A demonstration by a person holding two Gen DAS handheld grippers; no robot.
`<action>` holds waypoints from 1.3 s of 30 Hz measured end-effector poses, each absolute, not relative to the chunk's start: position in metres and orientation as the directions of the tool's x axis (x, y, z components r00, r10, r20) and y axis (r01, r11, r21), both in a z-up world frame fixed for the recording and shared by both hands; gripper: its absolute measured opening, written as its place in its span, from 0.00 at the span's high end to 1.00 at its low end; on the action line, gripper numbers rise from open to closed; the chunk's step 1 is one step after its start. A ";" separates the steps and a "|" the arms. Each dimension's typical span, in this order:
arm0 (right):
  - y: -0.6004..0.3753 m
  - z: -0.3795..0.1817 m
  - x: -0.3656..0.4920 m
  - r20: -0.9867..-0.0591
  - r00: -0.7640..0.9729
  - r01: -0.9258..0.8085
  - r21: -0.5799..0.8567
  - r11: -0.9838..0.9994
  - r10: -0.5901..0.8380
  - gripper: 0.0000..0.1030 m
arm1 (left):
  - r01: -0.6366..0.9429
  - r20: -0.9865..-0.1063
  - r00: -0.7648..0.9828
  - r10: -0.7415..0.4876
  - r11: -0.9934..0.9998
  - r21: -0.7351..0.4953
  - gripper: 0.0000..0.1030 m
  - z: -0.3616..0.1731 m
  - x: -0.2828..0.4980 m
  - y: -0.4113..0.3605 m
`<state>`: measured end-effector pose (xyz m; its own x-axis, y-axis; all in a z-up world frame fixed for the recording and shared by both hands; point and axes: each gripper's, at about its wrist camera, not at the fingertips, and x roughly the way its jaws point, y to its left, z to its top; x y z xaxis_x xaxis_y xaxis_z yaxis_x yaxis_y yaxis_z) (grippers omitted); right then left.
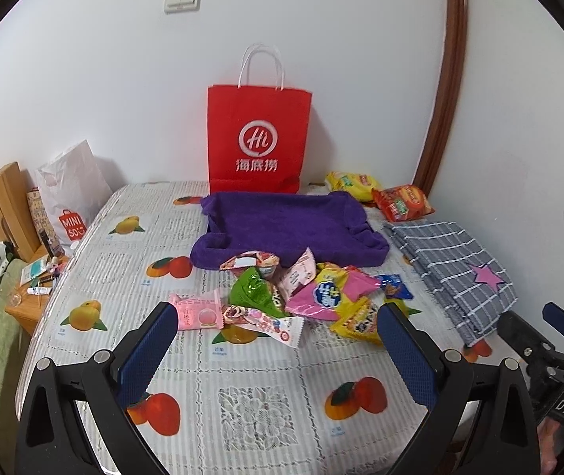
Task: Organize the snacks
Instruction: 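Grasp the yellow chip bag with the right tool while the left tool grasps the pink candy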
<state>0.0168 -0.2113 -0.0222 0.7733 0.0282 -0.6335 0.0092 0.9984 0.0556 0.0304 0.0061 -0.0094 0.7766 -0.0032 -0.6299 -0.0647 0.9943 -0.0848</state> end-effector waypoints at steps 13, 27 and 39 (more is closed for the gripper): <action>-0.185 -0.117 0.099 -0.750 0.652 -0.107 0.058 0.993 0.114 0.01 | -0.123 -0.749 0.662 0.013 0.988 -0.092 0.07 -0.082 0.087 0.048; -0.163 -0.181 0.153 -0.800 0.586 -0.164 0.043 0.986 0.132 0.09 | -0.124 -0.792 0.611 0.003 0.988 -0.092 0.10 -0.116 0.109 0.069; -0.170 -0.175 0.154 -0.777 0.608 -0.197 0.055 0.979 0.165 0.37 | -0.099 -0.807 0.589 -0.052 0.986 -0.136 0.10 -0.130 0.131 0.062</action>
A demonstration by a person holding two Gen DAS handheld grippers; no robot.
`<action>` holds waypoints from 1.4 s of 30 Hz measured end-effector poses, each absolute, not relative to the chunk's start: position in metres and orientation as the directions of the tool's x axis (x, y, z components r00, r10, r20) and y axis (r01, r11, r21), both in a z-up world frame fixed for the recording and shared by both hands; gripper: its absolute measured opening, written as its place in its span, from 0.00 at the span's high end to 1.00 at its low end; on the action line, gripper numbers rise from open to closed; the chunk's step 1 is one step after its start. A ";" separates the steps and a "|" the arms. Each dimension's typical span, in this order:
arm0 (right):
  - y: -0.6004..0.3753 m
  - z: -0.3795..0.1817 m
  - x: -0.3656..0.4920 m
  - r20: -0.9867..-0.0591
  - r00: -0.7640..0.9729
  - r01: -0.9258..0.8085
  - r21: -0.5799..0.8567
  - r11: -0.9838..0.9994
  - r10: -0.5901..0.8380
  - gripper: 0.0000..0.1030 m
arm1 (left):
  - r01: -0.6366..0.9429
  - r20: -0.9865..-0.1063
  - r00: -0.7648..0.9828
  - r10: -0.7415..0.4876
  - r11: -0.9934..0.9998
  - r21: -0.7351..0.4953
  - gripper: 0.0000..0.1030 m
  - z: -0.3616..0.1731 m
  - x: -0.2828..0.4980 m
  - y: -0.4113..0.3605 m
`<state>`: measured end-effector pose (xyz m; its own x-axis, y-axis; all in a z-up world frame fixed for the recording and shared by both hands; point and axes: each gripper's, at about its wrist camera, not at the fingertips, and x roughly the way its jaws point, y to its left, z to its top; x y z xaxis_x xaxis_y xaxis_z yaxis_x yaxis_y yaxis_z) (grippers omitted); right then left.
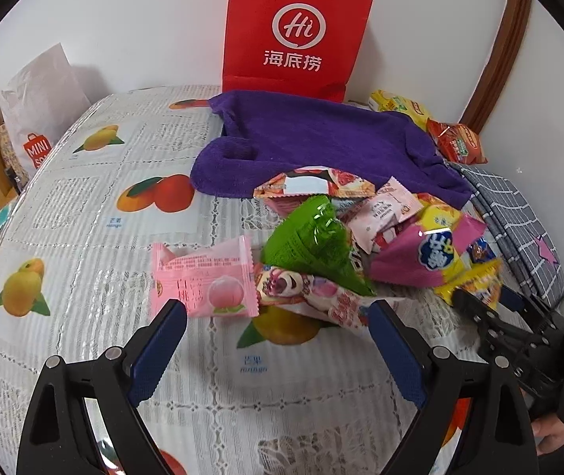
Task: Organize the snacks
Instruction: 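Grasp the yellow chip bag with the right tool while the left tool grasps the pink candy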
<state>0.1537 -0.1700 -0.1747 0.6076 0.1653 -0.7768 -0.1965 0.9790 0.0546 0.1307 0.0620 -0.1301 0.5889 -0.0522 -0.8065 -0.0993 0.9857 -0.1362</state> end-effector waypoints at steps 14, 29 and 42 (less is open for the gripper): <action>-0.193 -0.179 0.148 -0.768 0.637 -0.129 -0.012 0.992 0.073 0.36 | -0.227 -0.835 0.550 0.011 0.964 -0.138 0.15 -0.146 0.133 0.109; -0.194 -0.185 0.150 -0.770 0.633 -0.111 0.006 0.994 0.076 0.36 | -0.265 -0.856 0.515 0.045 0.958 -0.108 0.19 -0.168 0.169 0.105; -0.192 -0.183 0.146 -0.761 0.647 -0.103 -0.023 0.994 0.049 0.36 | -0.235 -0.854 0.520 -0.008 0.960 -0.152 0.52 -0.157 0.153 0.121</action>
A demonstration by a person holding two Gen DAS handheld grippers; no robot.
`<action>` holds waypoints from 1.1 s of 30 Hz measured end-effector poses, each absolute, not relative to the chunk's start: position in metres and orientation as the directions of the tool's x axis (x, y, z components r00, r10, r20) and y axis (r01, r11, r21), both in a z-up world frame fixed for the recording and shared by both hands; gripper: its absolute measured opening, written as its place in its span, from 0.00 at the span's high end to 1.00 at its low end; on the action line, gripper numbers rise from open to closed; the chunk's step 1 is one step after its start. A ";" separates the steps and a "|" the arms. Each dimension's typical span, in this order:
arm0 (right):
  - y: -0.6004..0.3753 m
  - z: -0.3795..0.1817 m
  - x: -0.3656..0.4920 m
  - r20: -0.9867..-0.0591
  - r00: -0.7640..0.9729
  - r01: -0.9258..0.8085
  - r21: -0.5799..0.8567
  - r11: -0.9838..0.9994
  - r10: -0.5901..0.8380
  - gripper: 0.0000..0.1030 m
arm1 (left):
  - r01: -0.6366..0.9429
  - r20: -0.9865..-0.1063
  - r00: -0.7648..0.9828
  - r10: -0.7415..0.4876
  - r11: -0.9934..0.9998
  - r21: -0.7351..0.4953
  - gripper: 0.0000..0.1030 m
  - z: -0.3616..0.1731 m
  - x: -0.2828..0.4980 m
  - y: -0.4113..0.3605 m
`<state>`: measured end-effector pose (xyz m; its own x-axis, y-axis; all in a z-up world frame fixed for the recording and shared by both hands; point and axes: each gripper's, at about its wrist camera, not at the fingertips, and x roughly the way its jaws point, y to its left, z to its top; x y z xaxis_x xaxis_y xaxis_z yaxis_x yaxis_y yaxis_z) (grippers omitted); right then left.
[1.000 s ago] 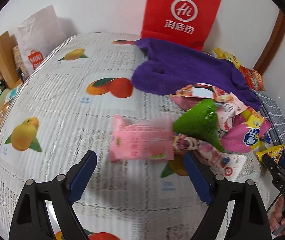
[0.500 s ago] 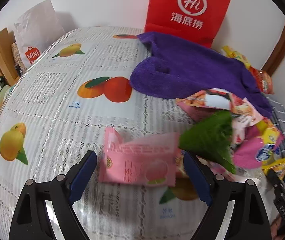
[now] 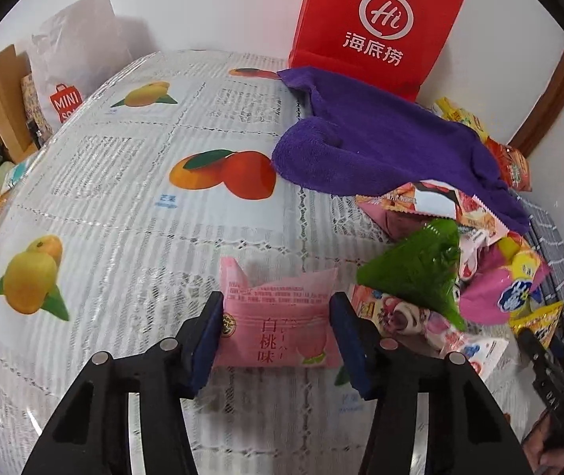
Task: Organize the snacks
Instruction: 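Grasp the yellow chip bag with the right tool while the left tool grasps the pink candy, then carry both snacks onto the purple towel and open both tools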
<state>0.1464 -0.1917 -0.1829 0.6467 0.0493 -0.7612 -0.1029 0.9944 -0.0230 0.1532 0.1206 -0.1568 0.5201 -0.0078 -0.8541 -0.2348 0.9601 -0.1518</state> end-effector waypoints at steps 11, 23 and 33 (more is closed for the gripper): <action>-0.194 -0.145 0.130 -0.722 0.689 -0.085 -0.007 0.996 0.054 0.36 | -0.196 -0.816 0.577 -0.029 0.965 -0.173 0.56 -0.120 0.134 0.123; -0.186 -0.053 0.154 -0.624 0.780 -0.058 0.011 0.998 0.052 0.36 | -0.137 -0.742 0.670 -0.028 0.977 -0.160 0.56 -0.049 0.157 0.105; -0.178 -0.027 0.204 -0.611 0.789 -0.067 0.019 0.998 0.065 0.36 | -0.102 -0.711 0.702 -0.031 0.984 -0.144 0.56 -0.015 0.202 0.091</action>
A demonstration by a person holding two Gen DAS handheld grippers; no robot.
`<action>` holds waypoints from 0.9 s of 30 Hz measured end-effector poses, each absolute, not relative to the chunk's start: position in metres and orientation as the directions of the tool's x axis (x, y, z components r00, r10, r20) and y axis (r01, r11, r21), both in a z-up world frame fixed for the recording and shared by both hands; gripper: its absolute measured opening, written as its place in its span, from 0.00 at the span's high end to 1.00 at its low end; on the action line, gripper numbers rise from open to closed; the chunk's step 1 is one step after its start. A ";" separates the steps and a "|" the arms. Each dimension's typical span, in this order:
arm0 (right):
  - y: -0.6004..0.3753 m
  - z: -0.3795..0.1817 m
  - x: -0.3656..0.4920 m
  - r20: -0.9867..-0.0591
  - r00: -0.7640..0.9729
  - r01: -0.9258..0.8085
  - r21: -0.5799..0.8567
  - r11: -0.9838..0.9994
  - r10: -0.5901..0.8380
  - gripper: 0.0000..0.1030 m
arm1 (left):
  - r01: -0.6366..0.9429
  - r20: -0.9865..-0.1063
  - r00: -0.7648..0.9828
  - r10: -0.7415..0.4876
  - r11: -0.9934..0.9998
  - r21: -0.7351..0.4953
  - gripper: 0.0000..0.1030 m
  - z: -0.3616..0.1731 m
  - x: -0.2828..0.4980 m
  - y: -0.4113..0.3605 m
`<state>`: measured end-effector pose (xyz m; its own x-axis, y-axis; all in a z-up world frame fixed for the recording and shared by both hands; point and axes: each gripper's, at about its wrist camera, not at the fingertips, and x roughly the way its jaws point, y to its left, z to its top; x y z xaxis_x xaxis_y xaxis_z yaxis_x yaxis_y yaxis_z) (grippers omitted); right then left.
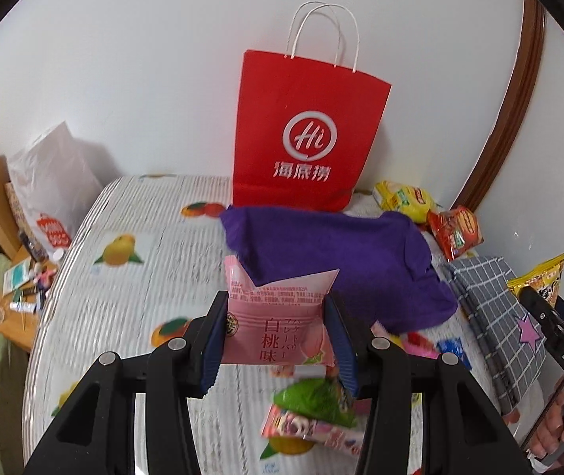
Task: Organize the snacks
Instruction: 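Carry both snacks onto the purple towel and open both tools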
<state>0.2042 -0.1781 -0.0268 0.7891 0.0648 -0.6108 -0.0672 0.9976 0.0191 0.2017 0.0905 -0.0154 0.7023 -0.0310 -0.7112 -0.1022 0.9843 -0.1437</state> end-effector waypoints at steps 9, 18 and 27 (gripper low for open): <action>-0.168 -0.021 0.253 -0.604 0.790 -0.095 0.046 0.994 0.103 0.36 | -0.087 -0.717 0.695 -0.045 0.986 -0.146 0.56 -0.016 0.250 0.085; -0.156 -0.029 0.310 -0.614 0.777 -0.133 0.061 0.989 0.142 0.36 | -0.112 -0.730 0.683 -0.038 0.981 -0.156 0.56 -0.024 0.296 0.095; -0.142 -0.063 0.367 -0.668 0.726 -0.160 0.069 0.985 0.165 0.36 | -0.110 -0.753 0.656 -0.050 0.981 -0.161 0.56 -0.046 0.338 0.094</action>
<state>0.3665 -0.1421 -0.0631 0.7261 0.1646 -0.6676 -0.1601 0.9847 0.0687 0.3378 0.0939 -0.0464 0.6560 -0.0498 -0.7531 -0.1100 0.9809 -0.1607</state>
